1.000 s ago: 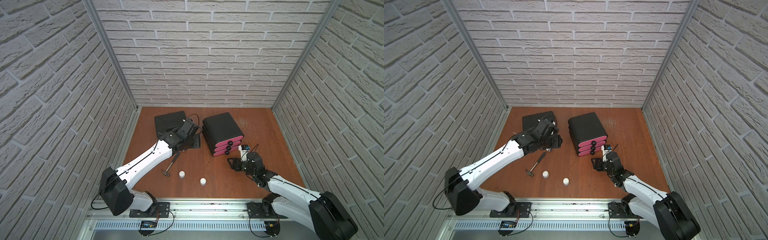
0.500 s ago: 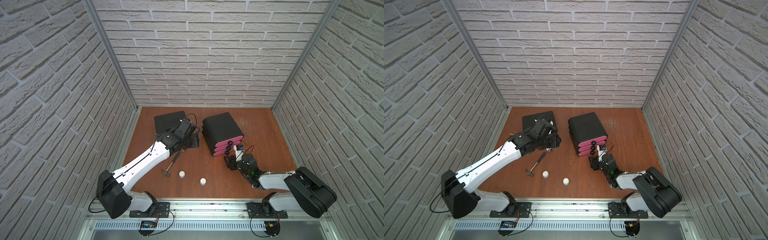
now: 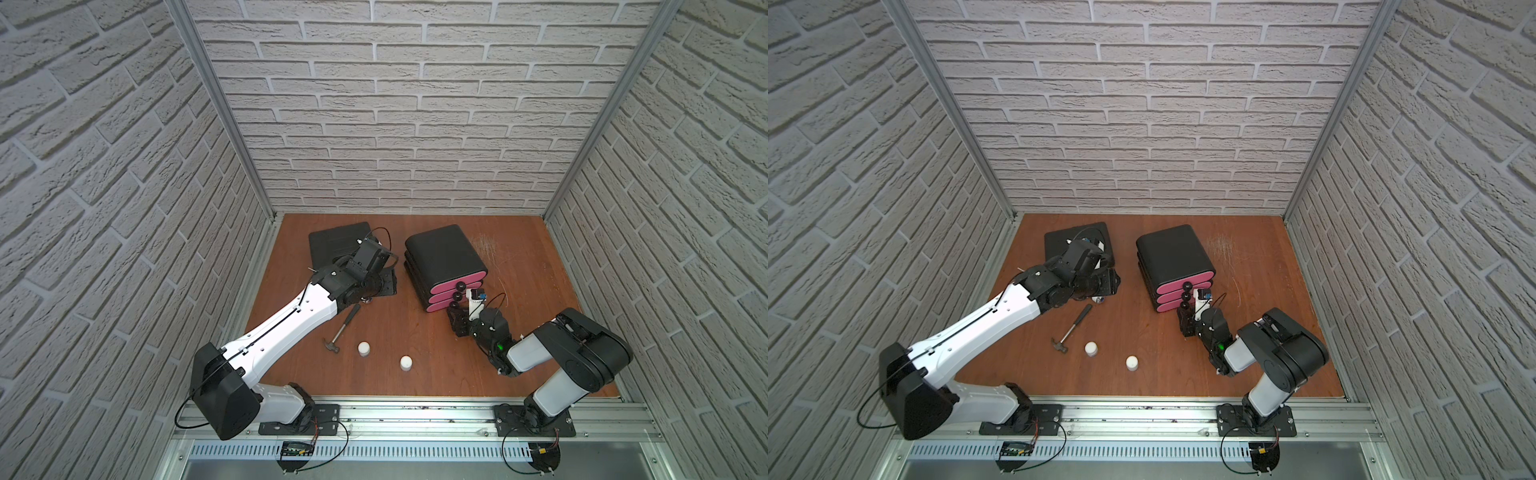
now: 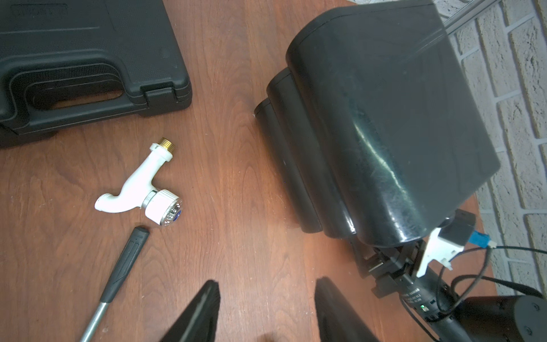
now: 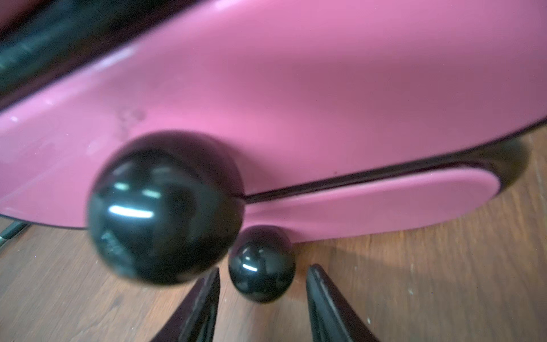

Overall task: Put the paint cans in the drawer according to color
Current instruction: Open the drawer in the storage box.

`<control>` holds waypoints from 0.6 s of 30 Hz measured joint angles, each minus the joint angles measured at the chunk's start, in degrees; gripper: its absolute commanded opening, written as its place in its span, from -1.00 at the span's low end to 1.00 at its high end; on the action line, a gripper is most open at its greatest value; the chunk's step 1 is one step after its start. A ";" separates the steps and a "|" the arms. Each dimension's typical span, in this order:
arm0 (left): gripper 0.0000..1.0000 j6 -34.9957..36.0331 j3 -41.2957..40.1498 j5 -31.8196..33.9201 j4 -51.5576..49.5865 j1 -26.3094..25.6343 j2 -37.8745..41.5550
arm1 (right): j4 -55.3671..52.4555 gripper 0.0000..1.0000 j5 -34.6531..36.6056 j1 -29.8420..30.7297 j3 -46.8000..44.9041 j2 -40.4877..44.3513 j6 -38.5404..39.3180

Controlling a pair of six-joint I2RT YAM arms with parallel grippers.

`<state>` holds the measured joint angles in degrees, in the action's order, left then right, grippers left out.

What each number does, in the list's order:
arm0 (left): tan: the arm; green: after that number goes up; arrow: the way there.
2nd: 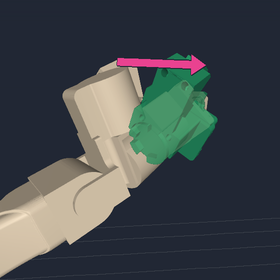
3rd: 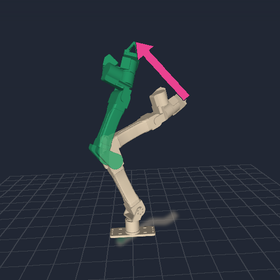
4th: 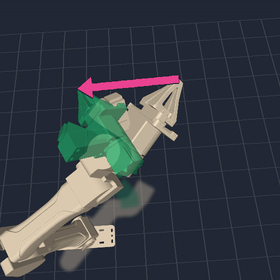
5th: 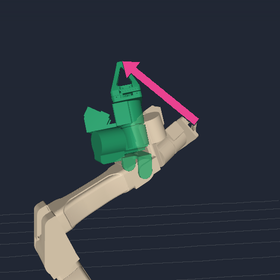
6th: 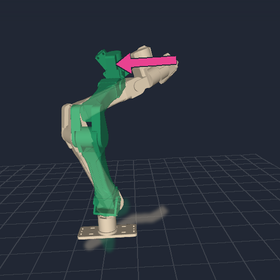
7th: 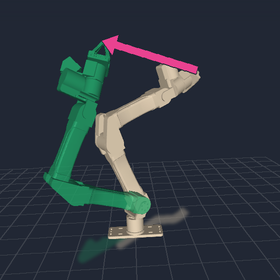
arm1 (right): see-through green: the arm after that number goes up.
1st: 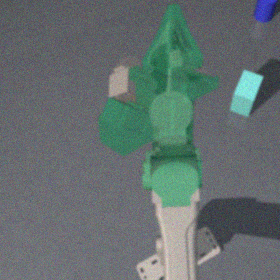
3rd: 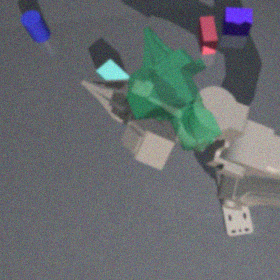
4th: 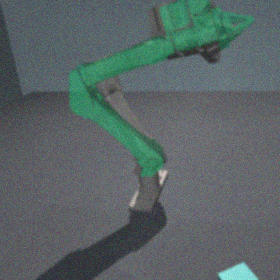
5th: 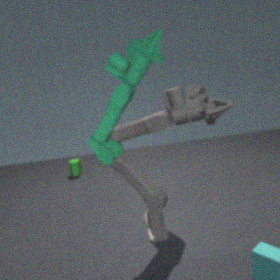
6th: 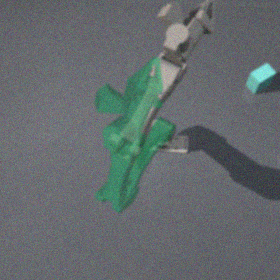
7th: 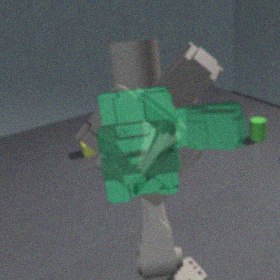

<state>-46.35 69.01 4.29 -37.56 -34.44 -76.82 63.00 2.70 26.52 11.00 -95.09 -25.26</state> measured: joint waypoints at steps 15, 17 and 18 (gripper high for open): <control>0.12 0.20 0.00 -0.04 -0.33 0.39 0.00 | 6.12 -0.33 0.92 0.00 0.42 -3.74 0.15; 0.12 0.20 0.00 -0.04 -0.37 0.44 0.00 | 6.40 -0.37 0.90 0.00 0.46 -3.98 0.11; 0.12 0.20 0.00 -0.04 -0.37 0.44 0.00 | 6.56 -0.38 0.87 0.00 0.46 -4.07 0.02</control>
<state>-46.15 69.01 4.25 -37.93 -34.00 -76.82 69.56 3.57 26.52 11.46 -99.15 -25.23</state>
